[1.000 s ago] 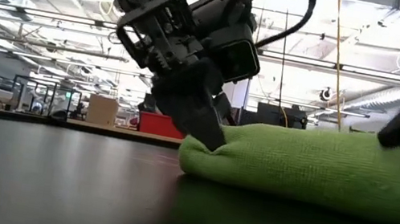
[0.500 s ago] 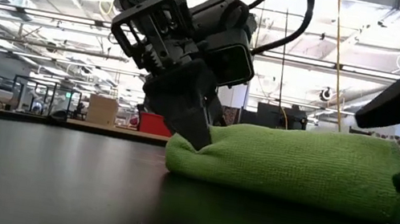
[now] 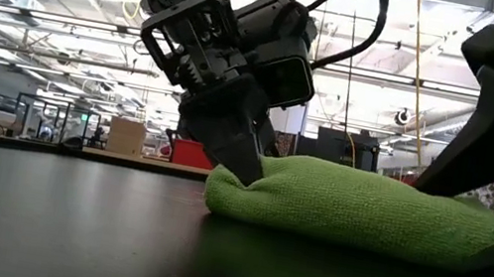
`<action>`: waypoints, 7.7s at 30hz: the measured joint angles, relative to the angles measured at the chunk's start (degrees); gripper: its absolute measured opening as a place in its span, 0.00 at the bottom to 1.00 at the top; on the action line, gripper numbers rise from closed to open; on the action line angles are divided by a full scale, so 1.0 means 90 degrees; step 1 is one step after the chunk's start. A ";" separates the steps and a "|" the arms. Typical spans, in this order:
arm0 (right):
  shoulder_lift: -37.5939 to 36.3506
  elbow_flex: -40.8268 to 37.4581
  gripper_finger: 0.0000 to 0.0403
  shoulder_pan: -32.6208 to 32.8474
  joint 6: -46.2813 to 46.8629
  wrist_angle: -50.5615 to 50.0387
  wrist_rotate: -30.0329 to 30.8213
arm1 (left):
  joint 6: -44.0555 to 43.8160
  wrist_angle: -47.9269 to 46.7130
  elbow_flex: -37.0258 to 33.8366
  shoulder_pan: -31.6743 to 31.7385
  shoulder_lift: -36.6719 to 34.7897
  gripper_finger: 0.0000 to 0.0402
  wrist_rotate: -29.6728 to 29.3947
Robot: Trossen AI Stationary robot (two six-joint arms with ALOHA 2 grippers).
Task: Roll towel
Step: Roll the green towel on the table, then return to Home Position
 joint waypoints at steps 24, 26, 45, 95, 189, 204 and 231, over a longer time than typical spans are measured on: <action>-0.0283 -0.0038 0.03 -0.0040 0.3222 -0.1249 -0.0937 | 0.0772 0.0624 -0.0001 -0.0359 -0.0352 0.57 -0.0880; -0.0404 -0.0045 0.03 -0.0063 0.3216 -0.1178 -0.1065 | 0.1092 0.0542 -0.0002 -0.0509 -0.0531 0.57 -0.1452; -0.0590 -0.0048 0.02 0.0084 0.2047 0.0006 -0.0286 | 0.3499 -0.0112 -0.0002 -0.2049 -0.0801 0.57 -0.4962; -0.0494 -0.0370 0.60 0.0053 -0.1831 0.1055 0.0382 | 0.0659 -0.0831 -0.0012 -0.0131 -0.0079 0.10 -0.0290; -0.4965 -0.0480 0.58 0.0121 0.1355 -0.2313 -0.0857 | 0.1769 -0.1573 -0.0023 -0.0415 -0.0728 0.65 -0.2444; -0.5757 -0.2649 0.58 0.0822 0.2732 -0.1157 -0.0488 | 0.1105 -0.1927 -0.0019 -0.0330 -0.1241 0.76 -0.2355; -0.9225 -0.5617 0.48 0.1382 0.1607 0.0284 0.2560 | -0.0576 -0.2165 -0.2494 -0.1672 -0.7179 0.68 -0.6022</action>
